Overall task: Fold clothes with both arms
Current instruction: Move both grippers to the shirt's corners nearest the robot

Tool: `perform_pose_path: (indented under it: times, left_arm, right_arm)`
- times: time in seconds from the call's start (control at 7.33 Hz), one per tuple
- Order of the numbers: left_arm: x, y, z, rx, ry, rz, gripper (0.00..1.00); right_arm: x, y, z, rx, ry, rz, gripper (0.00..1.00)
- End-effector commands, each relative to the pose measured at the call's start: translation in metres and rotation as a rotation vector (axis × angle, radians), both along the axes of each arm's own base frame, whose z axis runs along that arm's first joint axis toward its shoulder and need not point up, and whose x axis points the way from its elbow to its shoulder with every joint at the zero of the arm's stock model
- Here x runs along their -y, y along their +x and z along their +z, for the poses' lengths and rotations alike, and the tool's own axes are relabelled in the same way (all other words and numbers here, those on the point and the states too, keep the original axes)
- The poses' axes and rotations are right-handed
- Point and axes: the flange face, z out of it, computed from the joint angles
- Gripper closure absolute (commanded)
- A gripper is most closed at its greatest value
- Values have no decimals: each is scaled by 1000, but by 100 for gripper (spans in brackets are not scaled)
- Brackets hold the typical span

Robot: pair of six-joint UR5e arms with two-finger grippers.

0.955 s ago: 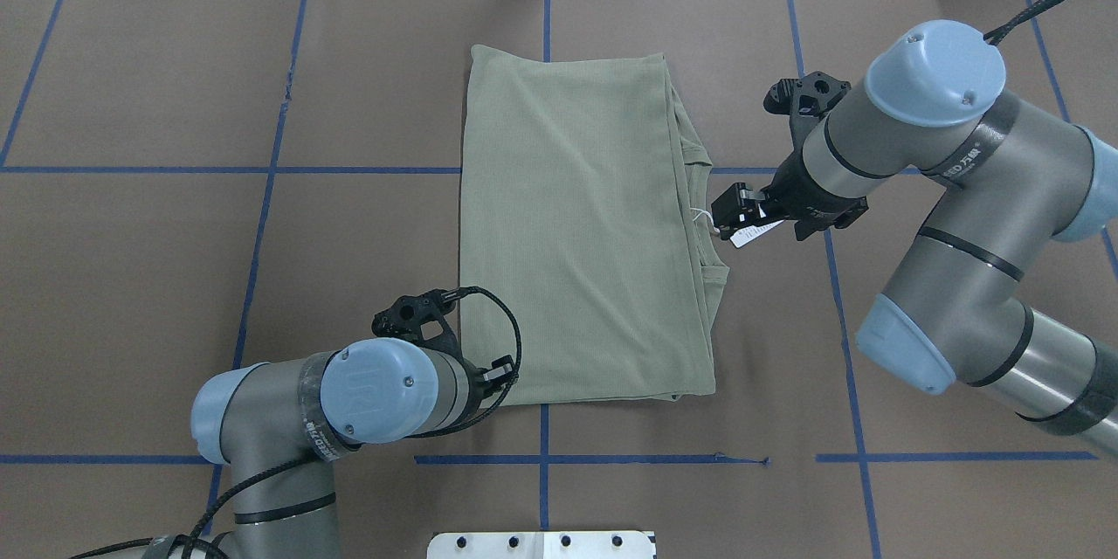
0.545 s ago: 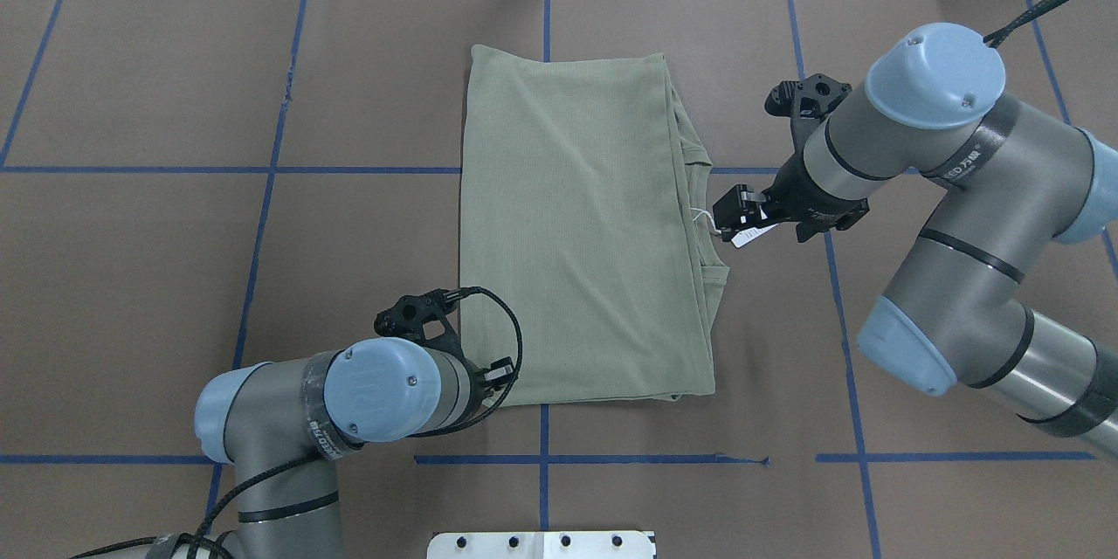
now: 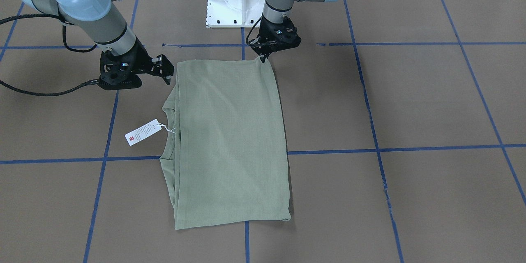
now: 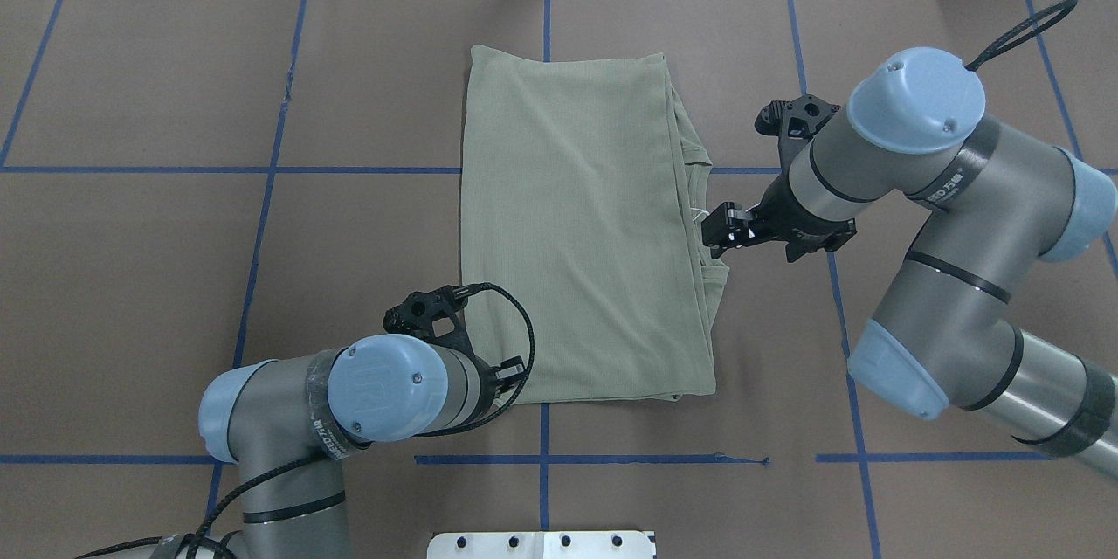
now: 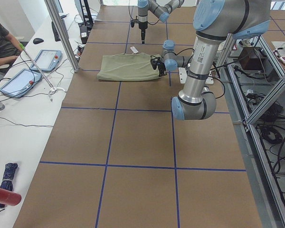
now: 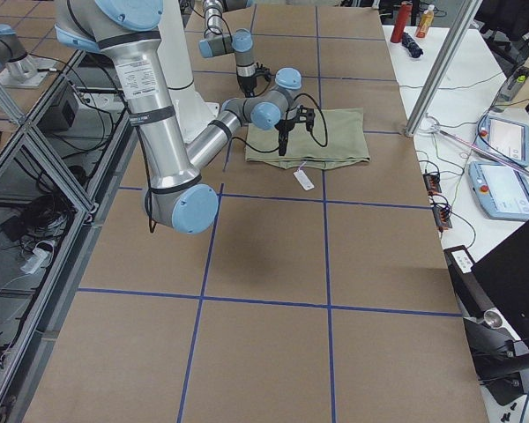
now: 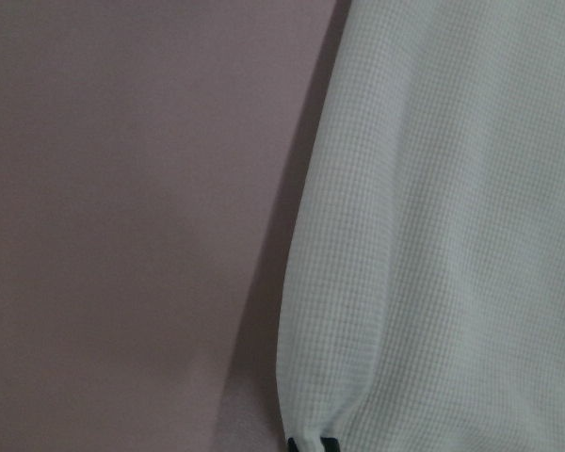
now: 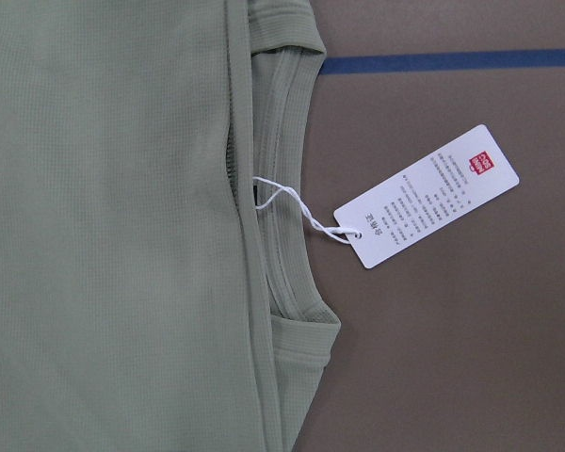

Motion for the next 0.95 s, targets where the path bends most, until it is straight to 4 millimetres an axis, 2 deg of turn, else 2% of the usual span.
perform_pose_path:
  times: [0.0, 0.14, 0.27, 0.55, 0.82]
  left_arm:
    - [-1, -4, -16, -29, 6, 2, 100]
    - [-1, -5, -16, -30, 6, 2, 100]
    - [-2, -6, -18, -33, 7, 2, 100]
    - [-2, -11, -23, -30, 6, 1, 100]
    - [-3, -11, -22, -30, 6, 2, 100]
  right_arm:
    - [-53, -46, -13, -13, -78, 96, 0]
    - [-82, -71, -11, -35, -120, 144, 0]
    - [-100, -82, -17, -18, -129, 178, 0]
    - [-124, -100, -15, -25, -242, 282, 0]
    - [-137, -114, -7, -44, -368, 394, 0]
